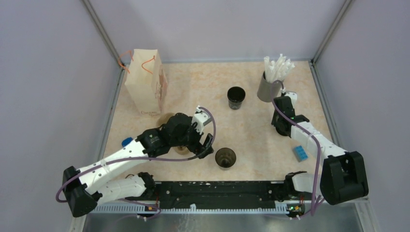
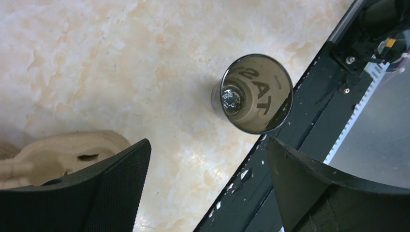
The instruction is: Pack the takeout coffee
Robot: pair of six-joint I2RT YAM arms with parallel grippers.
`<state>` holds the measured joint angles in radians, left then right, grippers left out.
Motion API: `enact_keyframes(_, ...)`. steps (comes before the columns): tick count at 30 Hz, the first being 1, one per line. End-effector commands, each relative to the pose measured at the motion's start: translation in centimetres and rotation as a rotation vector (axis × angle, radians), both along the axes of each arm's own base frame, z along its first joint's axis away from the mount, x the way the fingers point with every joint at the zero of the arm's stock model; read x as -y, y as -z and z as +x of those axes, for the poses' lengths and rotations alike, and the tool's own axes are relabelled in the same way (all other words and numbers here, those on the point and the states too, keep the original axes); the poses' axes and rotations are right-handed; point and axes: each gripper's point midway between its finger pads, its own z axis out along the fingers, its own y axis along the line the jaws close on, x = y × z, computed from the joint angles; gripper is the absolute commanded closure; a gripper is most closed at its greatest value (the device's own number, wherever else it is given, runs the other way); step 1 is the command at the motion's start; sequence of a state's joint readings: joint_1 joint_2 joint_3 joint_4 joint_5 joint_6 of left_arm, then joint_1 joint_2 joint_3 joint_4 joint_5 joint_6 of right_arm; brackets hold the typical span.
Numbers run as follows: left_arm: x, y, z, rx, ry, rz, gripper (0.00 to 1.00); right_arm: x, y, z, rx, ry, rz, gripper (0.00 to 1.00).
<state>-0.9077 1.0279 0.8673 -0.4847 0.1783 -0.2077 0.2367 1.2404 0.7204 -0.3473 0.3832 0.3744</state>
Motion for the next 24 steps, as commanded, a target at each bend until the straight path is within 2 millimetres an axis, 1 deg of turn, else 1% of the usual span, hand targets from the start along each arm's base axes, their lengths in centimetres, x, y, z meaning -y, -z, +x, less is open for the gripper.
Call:
enact_keyframes(1,-1.6,0.2,-0.4,0.053,0.001,0.026,0.06,0.2,-2.1,0.6,0.061,0.011,0.015,0.94)
enact_keyframes(5,-2.1,0.0,-0.7,0.065,-0.003,0.014,0.03,0.4,-2.0,0.5,0.049,0.010,-0.001,1.00)
enact_keyframes(8,-2.2,-0.4,-0.7,0.077,-0.006,0.002,0.01,0.4,-2.4,0.4,0.040,0.012,-0.001,1.00)
enact_keyframes(13,-2.3,-0.6,-0.7,0.085,-0.008,-0.009,0.01,0.5,-4.6,0.3,0.063,0.031,0.010,1.00)
enact_keyframes(18,-2.9,-0.5,0.0,0.099,-0.061,0.012,0.01,0.4,-6.6,-0.3,0.069,0.034,0.033,1.00)
enact_keyframes(21,-3.3,-0.8,0.4,0.116,-0.095,0.015,0.01,-0.1,-7.6,-0.6,0.078,0.019,0.059,1.00)
enact_keyframes(24,-3.7,-1.1,0.8,0.132,-0.123,0.010,0.01,-1.1,-8.7,-0.9,0.093,-0.027,0.111,1.00)
